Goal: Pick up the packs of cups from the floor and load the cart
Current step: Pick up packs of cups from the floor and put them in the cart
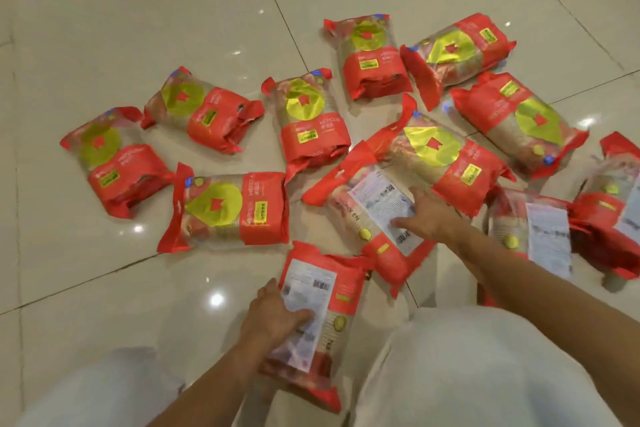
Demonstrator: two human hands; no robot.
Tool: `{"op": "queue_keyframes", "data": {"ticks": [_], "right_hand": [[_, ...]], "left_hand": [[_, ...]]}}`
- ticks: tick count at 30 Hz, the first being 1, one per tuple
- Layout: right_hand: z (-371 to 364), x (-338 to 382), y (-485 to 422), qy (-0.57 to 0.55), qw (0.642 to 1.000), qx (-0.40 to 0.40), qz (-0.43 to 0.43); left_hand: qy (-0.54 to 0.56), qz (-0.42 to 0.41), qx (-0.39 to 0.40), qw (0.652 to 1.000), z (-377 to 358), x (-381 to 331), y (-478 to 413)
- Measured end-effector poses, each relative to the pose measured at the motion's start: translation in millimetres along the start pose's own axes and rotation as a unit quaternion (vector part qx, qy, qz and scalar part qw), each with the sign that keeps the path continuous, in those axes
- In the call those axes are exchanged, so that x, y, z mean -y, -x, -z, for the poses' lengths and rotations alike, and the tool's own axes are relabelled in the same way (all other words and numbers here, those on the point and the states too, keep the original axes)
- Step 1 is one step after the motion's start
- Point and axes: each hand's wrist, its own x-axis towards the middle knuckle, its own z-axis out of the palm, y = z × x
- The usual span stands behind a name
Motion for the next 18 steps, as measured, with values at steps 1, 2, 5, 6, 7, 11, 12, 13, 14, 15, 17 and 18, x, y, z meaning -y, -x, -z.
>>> {"op": "queue_keyframes", "data": {"ticks": [1, 2, 5, 6, 7, 11, 12, 13, 14, 15, 17, 18], "right_hand": [[-5, -6, -13, -0.038, 0.999, 0.015, -0.005], [-10, -10, -23, -0.079, 0.996, 0.030, -0.014], [-27, -22, -40, -0.171, 0.983, 0.046, -0.052], [-30, -24, -41, -0.187, 0.979, 0.051, -0.060], [-33, -25, -38, -0.196, 0.977, 0.053, -0.066], [-35, -20, 1, -0.207, 0.976, 0.002, -0.069], [-27, -15, 16, -0.200, 0.978, -0.016, -0.061], [-16, -9, 32, -0.194, 0.979, -0.031, -0.050], [-1, -1, 50, -0.192, 0.980, -0.046, -0.038], [19, 9, 68, -0.199, 0.978, -0.061, -0.027], [68, 36, 111, -0.239, 0.968, -0.078, -0.003], [93, 53, 136, -0.260, 0.962, -0.084, 0.009]], "left_hand": [[0.062, 0.017, 0.008, 0.998, -7, 4, -11], [0.104, 0.028, 0.022, 0.994, -14, 8, -20], [0.118, 0.015, 0.056, 0.991, -26, 13, -29], [0.107, 0.009, 0.058, 0.993, -27, 13, -28], [0.103, 0.008, 0.051, 0.993, -26, 13, -24], [0.125, 0.047, -0.037, 0.990, 0, 6, 16], [0.144, 0.051, -0.054, 0.987, 12, 2, 29], [0.166, 0.049, -0.068, 0.983, 28, -3, 45], [0.187, 0.040, -0.080, 0.978, 47, -11, 62], [0.204, 0.028, -0.094, 0.974, 68, -21, 80], [0.235, -0.008, -0.122, 0.964, 117, -47, 124], [0.250, -0.030, -0.133, 0.958, 143, -62, 151]]}}
